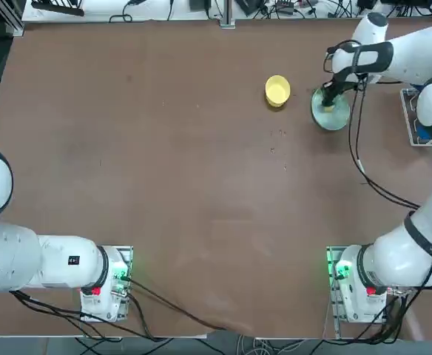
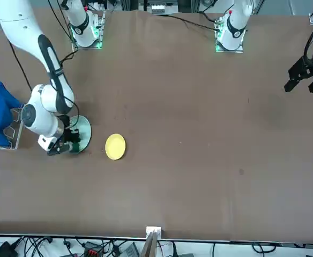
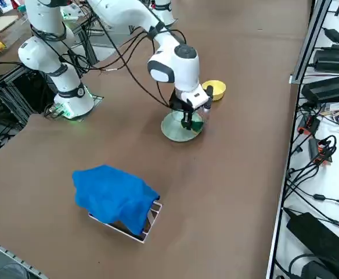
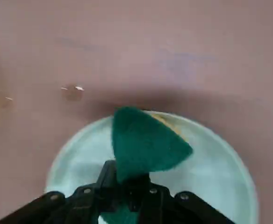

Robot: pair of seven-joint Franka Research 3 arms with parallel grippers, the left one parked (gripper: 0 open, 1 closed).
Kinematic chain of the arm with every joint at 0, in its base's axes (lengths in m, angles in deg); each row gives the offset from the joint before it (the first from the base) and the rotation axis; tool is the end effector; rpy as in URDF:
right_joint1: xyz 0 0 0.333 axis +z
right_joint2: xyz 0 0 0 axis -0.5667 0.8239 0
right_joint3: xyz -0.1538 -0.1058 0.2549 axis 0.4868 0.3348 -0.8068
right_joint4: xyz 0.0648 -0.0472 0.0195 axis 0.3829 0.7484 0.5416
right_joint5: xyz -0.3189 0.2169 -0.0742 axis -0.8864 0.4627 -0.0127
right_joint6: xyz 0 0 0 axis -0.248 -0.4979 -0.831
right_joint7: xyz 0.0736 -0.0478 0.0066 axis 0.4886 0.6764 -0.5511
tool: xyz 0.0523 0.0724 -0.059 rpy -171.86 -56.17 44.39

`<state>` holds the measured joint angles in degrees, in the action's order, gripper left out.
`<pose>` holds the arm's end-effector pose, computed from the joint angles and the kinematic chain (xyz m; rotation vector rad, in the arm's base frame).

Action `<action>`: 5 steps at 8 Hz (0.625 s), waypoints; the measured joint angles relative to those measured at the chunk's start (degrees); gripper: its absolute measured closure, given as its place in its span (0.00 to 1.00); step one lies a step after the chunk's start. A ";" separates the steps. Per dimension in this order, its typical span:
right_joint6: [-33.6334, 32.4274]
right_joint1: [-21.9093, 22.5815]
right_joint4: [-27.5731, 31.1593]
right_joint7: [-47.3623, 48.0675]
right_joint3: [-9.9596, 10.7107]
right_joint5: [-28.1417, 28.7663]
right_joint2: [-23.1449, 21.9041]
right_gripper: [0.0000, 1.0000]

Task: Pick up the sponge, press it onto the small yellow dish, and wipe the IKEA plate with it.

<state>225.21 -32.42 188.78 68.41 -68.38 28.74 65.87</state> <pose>0.6034 0.0419 0.1950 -3.0531 -0.2815 0.0517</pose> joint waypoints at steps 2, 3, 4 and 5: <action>0.05 1.33 0.12 2.56 -0.92 0.15 -0.05 0.89; 0.06 1.30 0.57 2.65 -0.96 0.30 -0.30 0.89; 0.06 1.19 1.59 2.65 -0.97 0.55 -0.95 0.89; 0.06 0.97 3.20 2.65 -0.98 0.68 -1.95 0.89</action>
<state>225.27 -31.45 191.99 71.06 -69.36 29.42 63.91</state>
